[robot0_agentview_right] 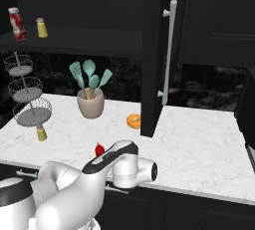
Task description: Put the shaker and condiment bottle from the counter next to their counterparts in the cabinet.
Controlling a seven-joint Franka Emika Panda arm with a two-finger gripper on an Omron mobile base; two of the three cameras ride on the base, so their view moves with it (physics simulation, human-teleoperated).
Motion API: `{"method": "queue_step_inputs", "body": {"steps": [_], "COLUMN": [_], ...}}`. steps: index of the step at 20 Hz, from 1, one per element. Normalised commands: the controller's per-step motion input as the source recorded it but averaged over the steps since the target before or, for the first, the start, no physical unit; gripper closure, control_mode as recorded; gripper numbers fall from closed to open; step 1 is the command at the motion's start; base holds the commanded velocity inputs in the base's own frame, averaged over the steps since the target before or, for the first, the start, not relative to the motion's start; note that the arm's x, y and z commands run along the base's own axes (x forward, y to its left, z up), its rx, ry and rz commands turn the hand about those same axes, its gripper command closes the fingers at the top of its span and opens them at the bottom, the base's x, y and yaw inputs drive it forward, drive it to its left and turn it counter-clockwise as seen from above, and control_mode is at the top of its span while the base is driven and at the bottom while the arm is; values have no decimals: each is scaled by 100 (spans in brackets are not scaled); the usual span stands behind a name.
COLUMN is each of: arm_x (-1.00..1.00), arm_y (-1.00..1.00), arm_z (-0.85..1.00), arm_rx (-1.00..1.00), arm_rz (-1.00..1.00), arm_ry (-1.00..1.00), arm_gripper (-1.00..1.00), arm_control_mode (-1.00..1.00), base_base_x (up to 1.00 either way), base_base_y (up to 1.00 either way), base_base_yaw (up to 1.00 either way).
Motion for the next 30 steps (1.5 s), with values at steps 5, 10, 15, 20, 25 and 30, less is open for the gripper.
{"method": "queue_step_inputs", "body": {"steps": [5,10,15,20,25,30], "arm_x": [22,22,3,8,-4,-15], "arm_y": [11,19,0,33,55,52], "arm_z": [-11,-18,39,79,82,68], "arm_rx": [4,10,15,0,-3,0], "arm_rz": [0,4,0,-10,-19,-29], "arm_ry": [1,7,-4,-5,0,0], "arm_gripper": [100,100,100,100,100,100], "arm_control_mode": [-100,-100,-100,-100,-100,-100], "base_base_x": [0,0,0,0,0,0], "base_base_y": [0,0,0,0,0,0], "base_base_yaw": [0,0,0,0,0,0]}}
